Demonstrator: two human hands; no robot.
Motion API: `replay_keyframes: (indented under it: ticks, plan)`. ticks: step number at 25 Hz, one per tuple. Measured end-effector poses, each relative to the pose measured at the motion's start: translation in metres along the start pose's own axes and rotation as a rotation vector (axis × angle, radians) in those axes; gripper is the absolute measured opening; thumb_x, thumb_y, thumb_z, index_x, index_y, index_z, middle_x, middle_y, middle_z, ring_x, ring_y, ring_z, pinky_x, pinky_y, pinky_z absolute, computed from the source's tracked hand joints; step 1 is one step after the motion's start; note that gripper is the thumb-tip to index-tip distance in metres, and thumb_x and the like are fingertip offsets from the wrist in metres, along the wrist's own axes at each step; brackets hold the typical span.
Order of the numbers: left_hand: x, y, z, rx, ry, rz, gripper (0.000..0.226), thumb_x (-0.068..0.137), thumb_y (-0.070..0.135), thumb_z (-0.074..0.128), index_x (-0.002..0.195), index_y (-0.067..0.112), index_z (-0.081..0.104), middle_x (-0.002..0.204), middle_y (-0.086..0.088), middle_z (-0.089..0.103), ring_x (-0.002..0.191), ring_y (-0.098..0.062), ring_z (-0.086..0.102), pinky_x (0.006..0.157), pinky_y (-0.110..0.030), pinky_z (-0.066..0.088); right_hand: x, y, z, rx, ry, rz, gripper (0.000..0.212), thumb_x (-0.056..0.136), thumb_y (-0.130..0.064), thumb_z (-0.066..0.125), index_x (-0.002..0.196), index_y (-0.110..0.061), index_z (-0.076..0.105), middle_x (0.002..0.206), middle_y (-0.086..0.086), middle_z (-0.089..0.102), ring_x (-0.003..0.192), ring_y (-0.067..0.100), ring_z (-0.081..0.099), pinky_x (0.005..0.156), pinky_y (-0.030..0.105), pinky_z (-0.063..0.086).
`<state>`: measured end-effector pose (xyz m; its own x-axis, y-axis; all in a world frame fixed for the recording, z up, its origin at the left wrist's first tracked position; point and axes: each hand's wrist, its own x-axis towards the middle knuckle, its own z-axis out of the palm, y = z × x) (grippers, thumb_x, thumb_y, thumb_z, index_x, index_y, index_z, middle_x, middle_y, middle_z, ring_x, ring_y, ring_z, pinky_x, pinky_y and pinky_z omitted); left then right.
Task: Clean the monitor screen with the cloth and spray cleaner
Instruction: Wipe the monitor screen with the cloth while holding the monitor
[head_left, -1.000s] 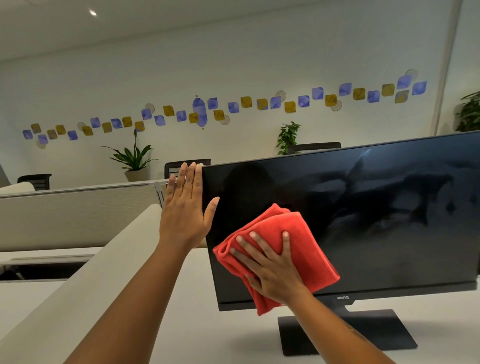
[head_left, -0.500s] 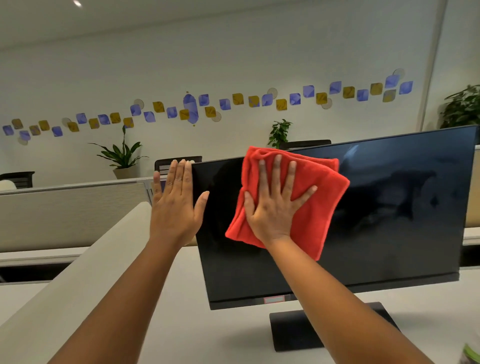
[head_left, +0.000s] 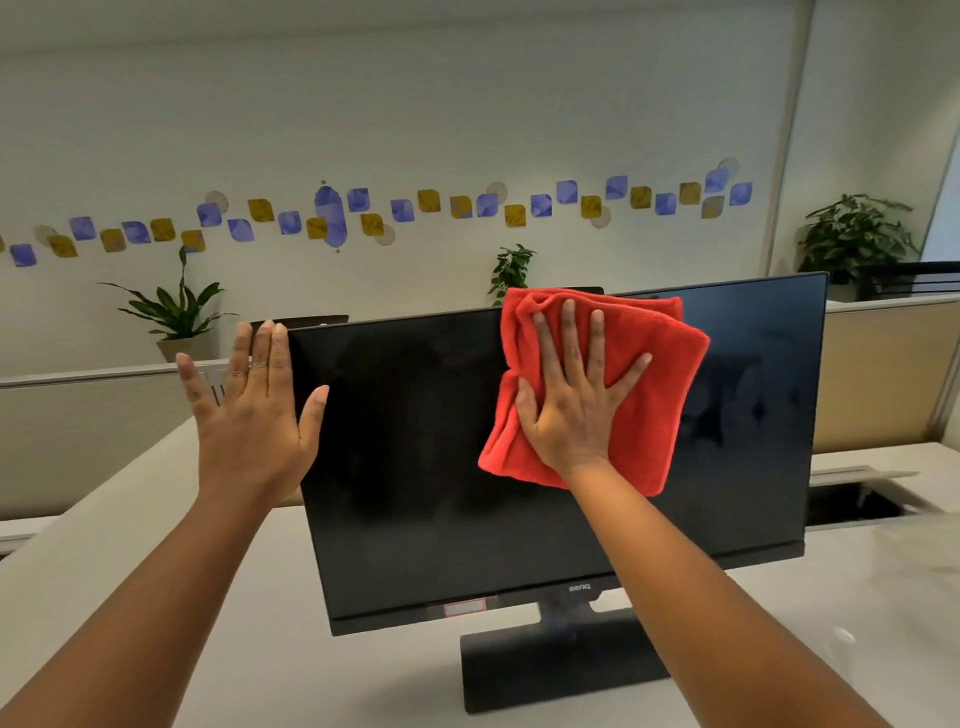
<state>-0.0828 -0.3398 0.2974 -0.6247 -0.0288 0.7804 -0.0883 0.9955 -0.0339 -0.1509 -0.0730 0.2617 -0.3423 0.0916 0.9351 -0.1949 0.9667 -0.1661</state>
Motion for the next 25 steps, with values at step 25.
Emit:
replay_keyframes:
  ticks: [25]
  plan:
    - [-0.002, 0.019, 0.0, 0.025, -0.007, -0.12, 0.071, 0.088, 0.051, 0.014, 0.145, 0.009, 0.005, 0.155, -0.01, 0.006, 0.143, -0.02, -0.007, 0.107, -0.056, -0.015, 0.002, 0.081, -0.01, 0.072, 0.007, 0.364, 0.066, 0.087, -0.049, 0.031, 0.146, -0.021, 0.018, 0.154, 0.011, 0.02, 0.142, 0.035, 0.011, 0.101, 0.072, 0.001]
